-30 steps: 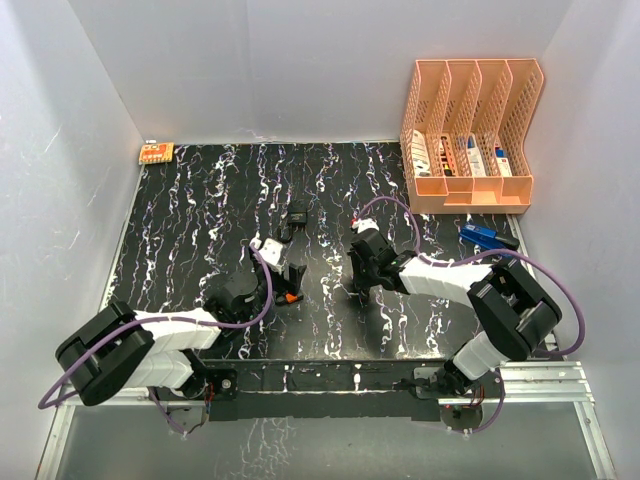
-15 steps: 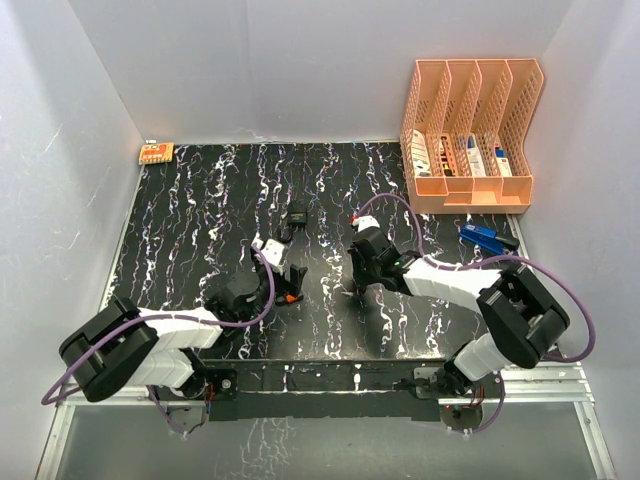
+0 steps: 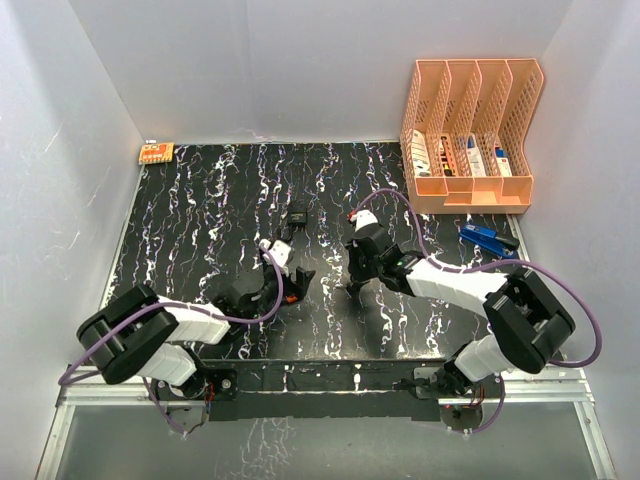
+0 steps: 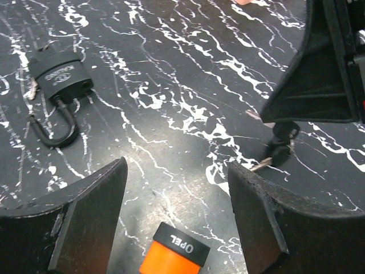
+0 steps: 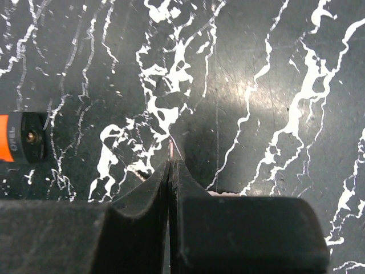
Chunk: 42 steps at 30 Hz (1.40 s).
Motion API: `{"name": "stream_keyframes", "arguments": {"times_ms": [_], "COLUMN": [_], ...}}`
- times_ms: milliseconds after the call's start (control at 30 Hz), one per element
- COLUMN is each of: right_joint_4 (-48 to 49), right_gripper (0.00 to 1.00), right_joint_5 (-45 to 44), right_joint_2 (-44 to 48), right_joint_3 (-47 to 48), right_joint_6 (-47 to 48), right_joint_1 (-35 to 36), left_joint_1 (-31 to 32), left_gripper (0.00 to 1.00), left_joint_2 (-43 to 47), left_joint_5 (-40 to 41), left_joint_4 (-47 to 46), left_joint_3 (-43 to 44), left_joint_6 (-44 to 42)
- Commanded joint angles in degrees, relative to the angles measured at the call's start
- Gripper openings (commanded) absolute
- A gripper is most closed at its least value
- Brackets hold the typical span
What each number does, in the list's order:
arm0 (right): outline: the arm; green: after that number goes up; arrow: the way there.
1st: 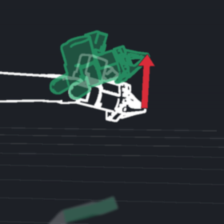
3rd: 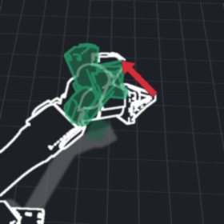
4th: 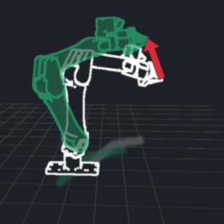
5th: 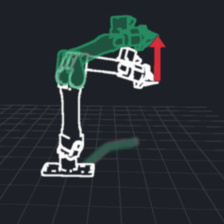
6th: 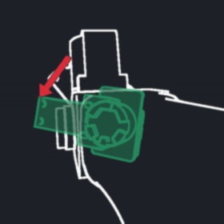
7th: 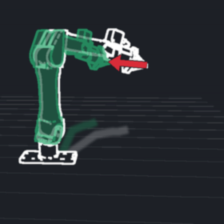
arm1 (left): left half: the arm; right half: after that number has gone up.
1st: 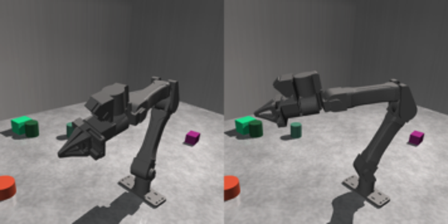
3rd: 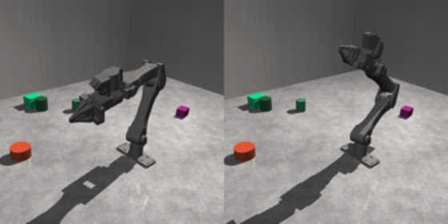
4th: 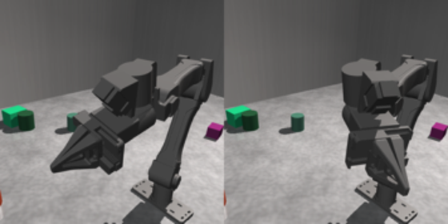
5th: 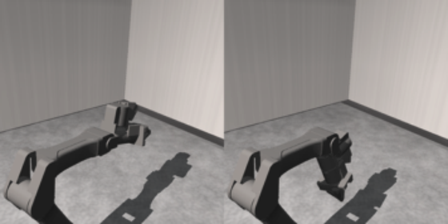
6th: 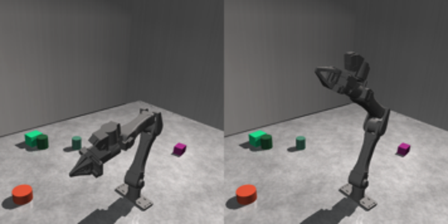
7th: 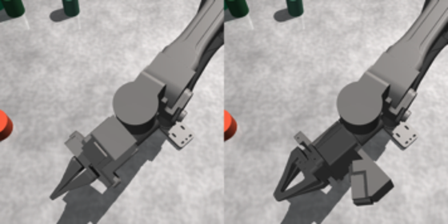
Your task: Unlock with the key
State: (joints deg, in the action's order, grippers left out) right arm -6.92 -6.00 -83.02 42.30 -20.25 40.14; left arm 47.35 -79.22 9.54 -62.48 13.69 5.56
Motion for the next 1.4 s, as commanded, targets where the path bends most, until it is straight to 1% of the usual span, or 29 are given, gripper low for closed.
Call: {"name": "stream_keyframes", "arguments": {"times_ms": [0,67,200,433,567,667,733,767,833,967,1033,1167,1367], "right_joint_4": [6.5,7.4,9.5,11.9,11.8,12.3,12.6,12.7,13.2,14.0,14.2,13.9,13.8], "right_gripper": [0.0,0.0,0.0,0.0,0.0,0.0,0.0,0.0,0.0,0.0,0.0,0.0,0.0], "right_joint_5": [2.7,3.8,5.8,8.9,9.9,10.6,11.0,11.3,12.0,13.1,13.3,14.1,15.9], "right_joint_2": [2.8,2.8,2.9,2.3,1.5,1.2,1.3,1.5,1.9,3.2,3.5,3.6,3.0], "right_joint_3": [0.5,0.5,0.3,0.9,1.6,1.4,1.2,1.0,0.5,-0.1,-0.3,-0.1,0.3], "right_joint_6": [2.5,3.2,4.6,8.7,11.1,12.9,13.8,14.3,15.1,16.6,17.4,19.0,20.2], "right_joint_1": [0.2,0.3,0.3,0.2,0.2,0.2,0.1,0.2,0.1,0.2,0.2,0.2,0.2], "left_joint_1": [-0.2,-0.2,-0.2,-0.5,-1.4,-2.5,-3.4,-4.0,-5.2,-6.8,-7.3,-8.5,-10.8], "left_gripper": [0.69,0.69,0.66,0.63,0.61,0.61,0.63,0.64,0.7,0.74,0.75,0.75,0.72], "left_joint_2": [-3.3,-4.8,-6.9,-7.5,-8.0,-8.9,-9.8,-10.3,-11.5,-13.7,-14.8,-16.9,-19.1], "left_joint_5": [-6.1,-7.4,-8.6,-8.9,-10.0,-13.1,-15.5,-16.7,-19.8,-24.9,-27.2,-32.5,-37.9], "left_joint_4": [-8.3,-9.2,-9.8,-4.9,-4.2,-4.4,-5.8,-6.2,-10.1,-15.5,-17.7,-17.8,-18.0], "left_joint_3": [2.2,2.7,3.5,4.9,5.2,5.3,5.1,4.9,4.5,3.2,2.9,4.2,6.4], "left_joint_6": [0.2,0.2,-1.1,-6.5,-8.7,-9.4,-9.4,-9.4,-9.2,-10.2,-11.5,-14.4,-14.5]}}
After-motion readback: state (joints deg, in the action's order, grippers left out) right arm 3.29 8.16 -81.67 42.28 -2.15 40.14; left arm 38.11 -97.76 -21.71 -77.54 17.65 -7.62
